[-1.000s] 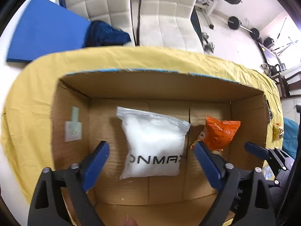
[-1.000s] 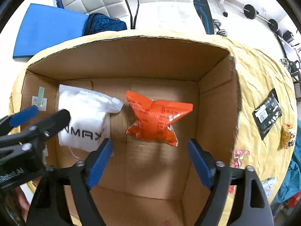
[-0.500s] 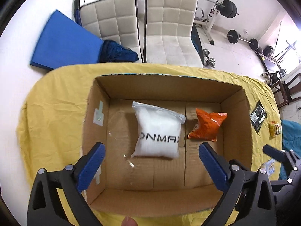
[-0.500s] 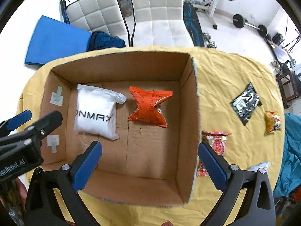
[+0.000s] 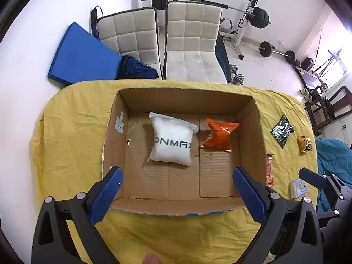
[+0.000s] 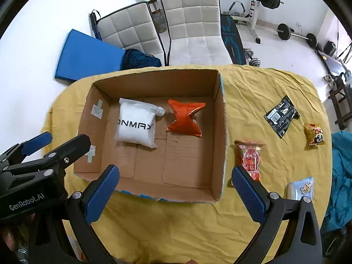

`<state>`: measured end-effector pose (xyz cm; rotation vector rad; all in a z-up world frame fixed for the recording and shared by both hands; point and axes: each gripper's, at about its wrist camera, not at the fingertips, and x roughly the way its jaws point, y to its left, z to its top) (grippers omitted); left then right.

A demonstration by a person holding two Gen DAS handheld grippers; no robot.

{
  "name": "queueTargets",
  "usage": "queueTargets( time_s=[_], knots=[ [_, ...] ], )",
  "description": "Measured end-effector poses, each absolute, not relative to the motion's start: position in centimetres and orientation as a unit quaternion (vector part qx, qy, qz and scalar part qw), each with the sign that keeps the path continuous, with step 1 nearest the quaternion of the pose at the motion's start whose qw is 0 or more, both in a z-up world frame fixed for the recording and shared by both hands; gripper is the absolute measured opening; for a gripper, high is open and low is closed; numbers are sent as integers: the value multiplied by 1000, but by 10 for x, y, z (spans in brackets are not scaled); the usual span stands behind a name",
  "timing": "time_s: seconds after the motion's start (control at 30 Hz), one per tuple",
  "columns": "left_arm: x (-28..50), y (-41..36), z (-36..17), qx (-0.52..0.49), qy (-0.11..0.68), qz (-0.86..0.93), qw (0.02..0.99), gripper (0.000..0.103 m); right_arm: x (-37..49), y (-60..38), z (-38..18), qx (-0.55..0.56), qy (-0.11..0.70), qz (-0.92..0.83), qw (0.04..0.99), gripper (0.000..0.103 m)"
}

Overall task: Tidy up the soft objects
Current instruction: 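Grasp the black snack bag with the left tool while the right tool grasps the blue tissue pack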

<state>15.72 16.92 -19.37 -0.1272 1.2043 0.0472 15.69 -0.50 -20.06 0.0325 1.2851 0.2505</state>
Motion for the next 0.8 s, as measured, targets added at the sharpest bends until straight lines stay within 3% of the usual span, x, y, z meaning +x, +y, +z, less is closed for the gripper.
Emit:
queueTargets(
  time_s=[0.27,0.5,0.63,0.8],
  knots=[
    [168,106,-171,-28,559,4,828,102,166,-116,-205,66,612,56,786,103],
    [203,-9,-198,38,581,-54,811,102,168,-284,-282,84,679,-81,725,103],
    [216,-67,-233,70,605,-87,788,102,167,-326,-335,-4,734,1,679,103],
    [214,-110,-275,93,641,-106,755,102,151,-304,-371,-291,710,149,624,103]
  ],
)
